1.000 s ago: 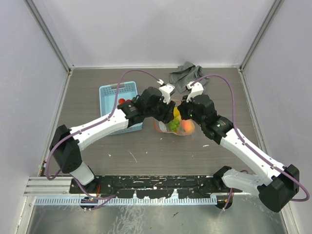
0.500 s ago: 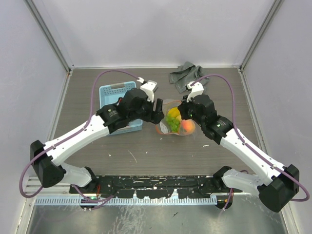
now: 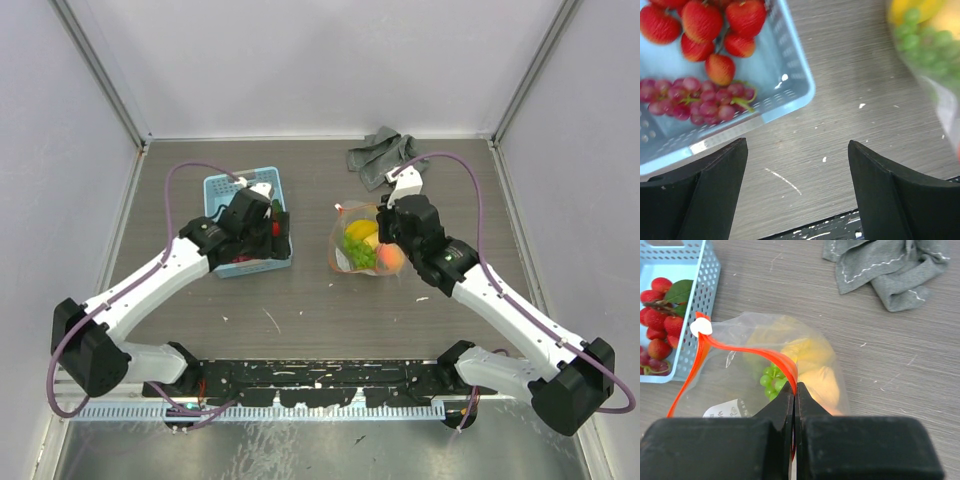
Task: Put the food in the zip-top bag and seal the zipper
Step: Pick up the fake fruit from the bin.
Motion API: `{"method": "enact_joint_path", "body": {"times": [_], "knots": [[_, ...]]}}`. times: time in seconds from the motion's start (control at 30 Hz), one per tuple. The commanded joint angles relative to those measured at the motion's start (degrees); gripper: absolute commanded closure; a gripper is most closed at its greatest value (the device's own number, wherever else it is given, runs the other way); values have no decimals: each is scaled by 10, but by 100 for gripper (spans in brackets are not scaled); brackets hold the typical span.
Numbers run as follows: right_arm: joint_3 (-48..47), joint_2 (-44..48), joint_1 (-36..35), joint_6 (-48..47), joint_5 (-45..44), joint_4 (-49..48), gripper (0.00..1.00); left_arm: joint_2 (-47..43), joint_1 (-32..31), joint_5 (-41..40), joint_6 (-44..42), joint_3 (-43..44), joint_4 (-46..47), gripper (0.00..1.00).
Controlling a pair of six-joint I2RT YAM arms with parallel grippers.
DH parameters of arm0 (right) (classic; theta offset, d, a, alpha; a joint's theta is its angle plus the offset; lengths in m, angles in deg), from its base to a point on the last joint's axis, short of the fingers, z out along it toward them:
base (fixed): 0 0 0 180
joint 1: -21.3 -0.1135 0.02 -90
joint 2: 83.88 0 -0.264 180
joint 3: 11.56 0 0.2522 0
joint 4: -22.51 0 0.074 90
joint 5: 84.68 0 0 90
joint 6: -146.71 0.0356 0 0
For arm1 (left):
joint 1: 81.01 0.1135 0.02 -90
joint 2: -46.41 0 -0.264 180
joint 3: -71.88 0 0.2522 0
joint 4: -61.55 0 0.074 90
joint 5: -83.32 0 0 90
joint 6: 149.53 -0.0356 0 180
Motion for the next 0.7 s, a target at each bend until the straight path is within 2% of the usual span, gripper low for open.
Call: {"method": "enact_joint_path", "body": {"times": [0.0,0.17,0.33,0.53,0.67], "knots": [[-24,27,-3,-23,-70,-13,100,-37,38,3,25,-17,-19,18],[-23,31,-3,-41,-116,-14,100,-26,78,29,37,-34,-29,16],[-24,40,-3,-61,-175,-15,100,-38,91,23,43,-48,-29,15],[-3,48,-3,-67,-177,-33,100,-46,98,24,47,-41,-33,14],[-2,41,-3,-69,-176,-33,100,-46,97,67,65,-36,-22,13]]}}
